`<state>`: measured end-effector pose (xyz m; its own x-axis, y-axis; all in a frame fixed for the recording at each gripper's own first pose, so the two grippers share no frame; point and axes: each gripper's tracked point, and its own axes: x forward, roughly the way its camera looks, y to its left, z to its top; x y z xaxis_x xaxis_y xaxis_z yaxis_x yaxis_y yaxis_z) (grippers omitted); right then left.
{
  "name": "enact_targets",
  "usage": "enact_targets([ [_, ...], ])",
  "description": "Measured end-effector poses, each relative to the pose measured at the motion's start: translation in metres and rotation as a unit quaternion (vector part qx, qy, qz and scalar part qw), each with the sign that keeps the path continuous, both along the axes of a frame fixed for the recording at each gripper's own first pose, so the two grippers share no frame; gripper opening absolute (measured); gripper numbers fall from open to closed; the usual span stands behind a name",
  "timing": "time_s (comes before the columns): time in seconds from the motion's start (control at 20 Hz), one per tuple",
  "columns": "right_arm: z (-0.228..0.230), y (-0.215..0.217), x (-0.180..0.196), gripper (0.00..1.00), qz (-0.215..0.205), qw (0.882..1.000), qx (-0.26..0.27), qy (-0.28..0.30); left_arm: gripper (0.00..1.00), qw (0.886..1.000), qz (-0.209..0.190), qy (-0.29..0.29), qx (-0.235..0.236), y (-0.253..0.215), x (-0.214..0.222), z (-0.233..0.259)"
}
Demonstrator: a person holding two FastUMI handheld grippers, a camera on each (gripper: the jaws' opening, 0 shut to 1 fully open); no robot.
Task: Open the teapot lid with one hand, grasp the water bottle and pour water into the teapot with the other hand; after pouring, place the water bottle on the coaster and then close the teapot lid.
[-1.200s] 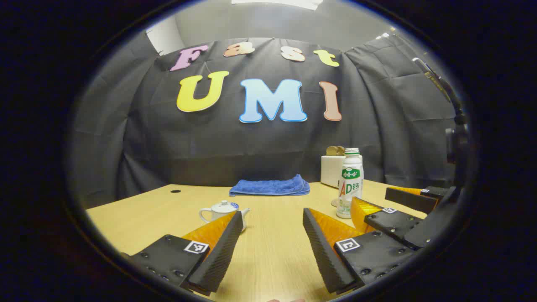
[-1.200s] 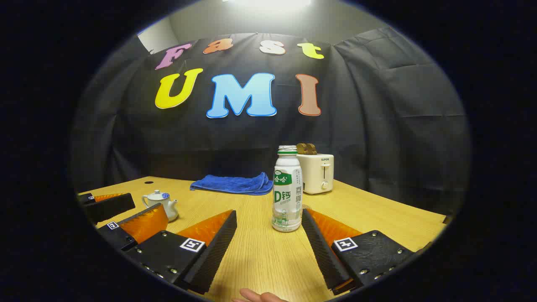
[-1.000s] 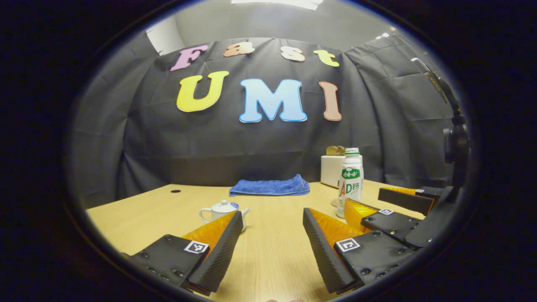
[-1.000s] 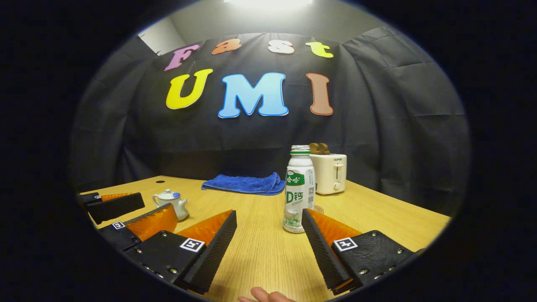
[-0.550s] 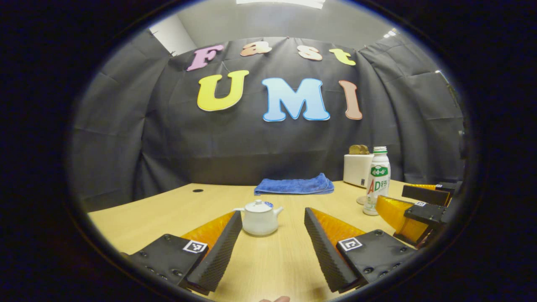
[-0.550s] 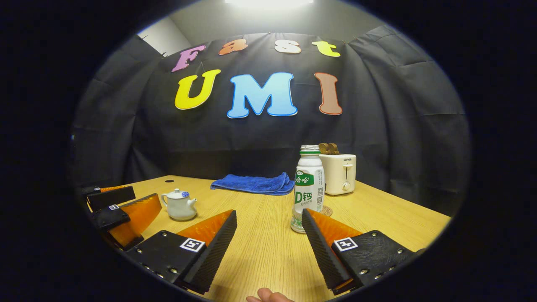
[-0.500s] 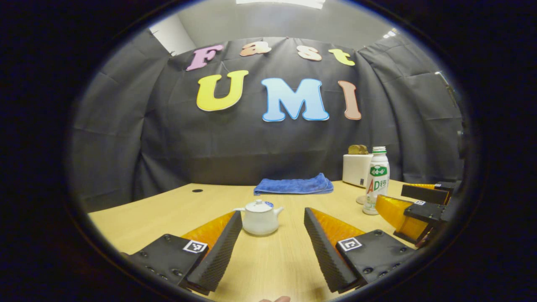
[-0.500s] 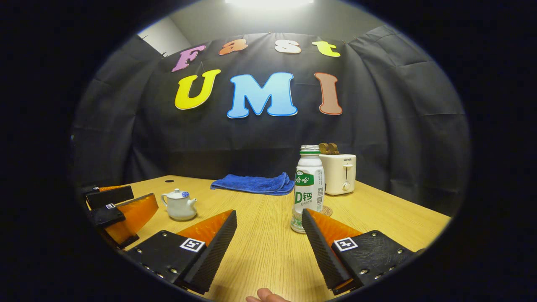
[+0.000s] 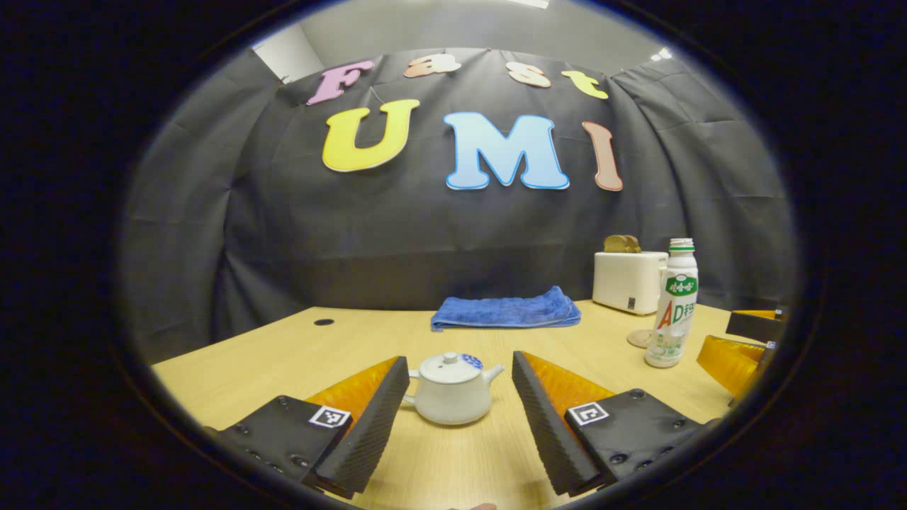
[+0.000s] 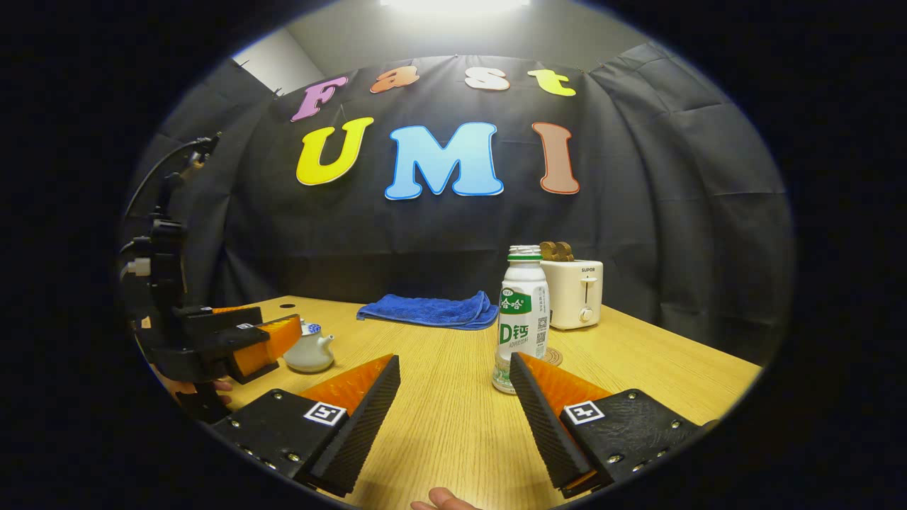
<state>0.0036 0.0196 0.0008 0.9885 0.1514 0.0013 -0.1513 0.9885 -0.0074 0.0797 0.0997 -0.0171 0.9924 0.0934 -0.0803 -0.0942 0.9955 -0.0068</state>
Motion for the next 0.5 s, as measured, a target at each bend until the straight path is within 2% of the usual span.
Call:
enact_targets([
  [0.3,-0.001,0.0,0.0,0.96,0.0,1.0,0.0,0.0,1.0,1.0,0.01,0.001,-0.028,0.021,0.033,0.009],
  [0.5,-0.001,0.0,0.001,0.96,0.0,1.0,0.0,0.0,0.97,1.0,0.011,0.015,-0.016,0.023,0.055,0.006],
])
